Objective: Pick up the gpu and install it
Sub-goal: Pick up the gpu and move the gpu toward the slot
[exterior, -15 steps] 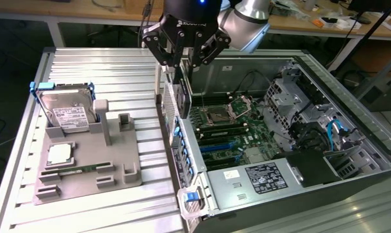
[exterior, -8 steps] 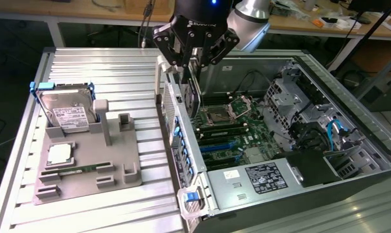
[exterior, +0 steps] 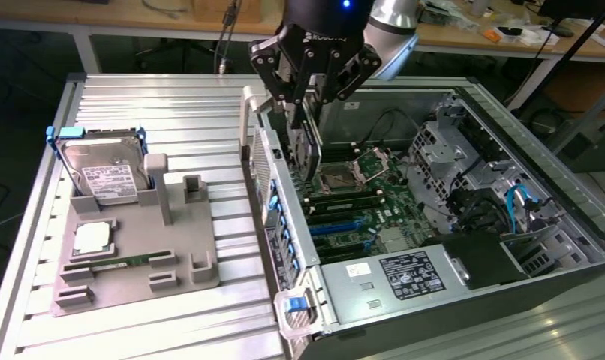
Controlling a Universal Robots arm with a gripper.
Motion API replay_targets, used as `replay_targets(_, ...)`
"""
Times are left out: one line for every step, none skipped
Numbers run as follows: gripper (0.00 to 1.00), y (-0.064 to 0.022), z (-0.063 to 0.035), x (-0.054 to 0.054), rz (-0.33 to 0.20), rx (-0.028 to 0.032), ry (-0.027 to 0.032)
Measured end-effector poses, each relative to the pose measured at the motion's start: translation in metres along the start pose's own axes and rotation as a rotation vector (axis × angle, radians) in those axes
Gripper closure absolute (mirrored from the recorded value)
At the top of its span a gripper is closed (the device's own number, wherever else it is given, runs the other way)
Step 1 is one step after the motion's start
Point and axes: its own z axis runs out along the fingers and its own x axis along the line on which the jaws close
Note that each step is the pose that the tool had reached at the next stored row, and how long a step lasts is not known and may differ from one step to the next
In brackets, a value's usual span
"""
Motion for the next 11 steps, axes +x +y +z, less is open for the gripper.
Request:
replay_targets(0.73,0.0,0.0001,-0.001,0.0,0.0,0.0)
replay_targets(0.73,0.0001,0.0001,-0.003,0.0,0.0,0.0)
replay_targets(0.73,0.0001,0.0001,-0.004,0.0,0.0,0.0)
replay_targets(0.73,0.0002,0.0002,-0.006,0.0,0.0,0.0)
replay_targets(0.73,0.0002,0.0002,-0.008,0.0,-0.0001,-0.0001)
replay_targets(0.73,0.0002,0.0002,-0.01,0.0,0.0,0.0)
replay_targets(0.73,0.0003,0.0003,-0.011,0.0,0.0001,0.0)
replay_targets(0.73,0.0003,0.0003,-0.012,0.0,0.0001,0.0)
replay_targets(0.73,0.0004,0.0004,-0.014,0.0,0.0,0.0)
replay_targets(0.73,0.0004,0.0004,-0.015,0.0,0.0,0.0)
replay_targets(0.73,0.0004,0.0004,-0.015,0.0,0.0001,0.0)
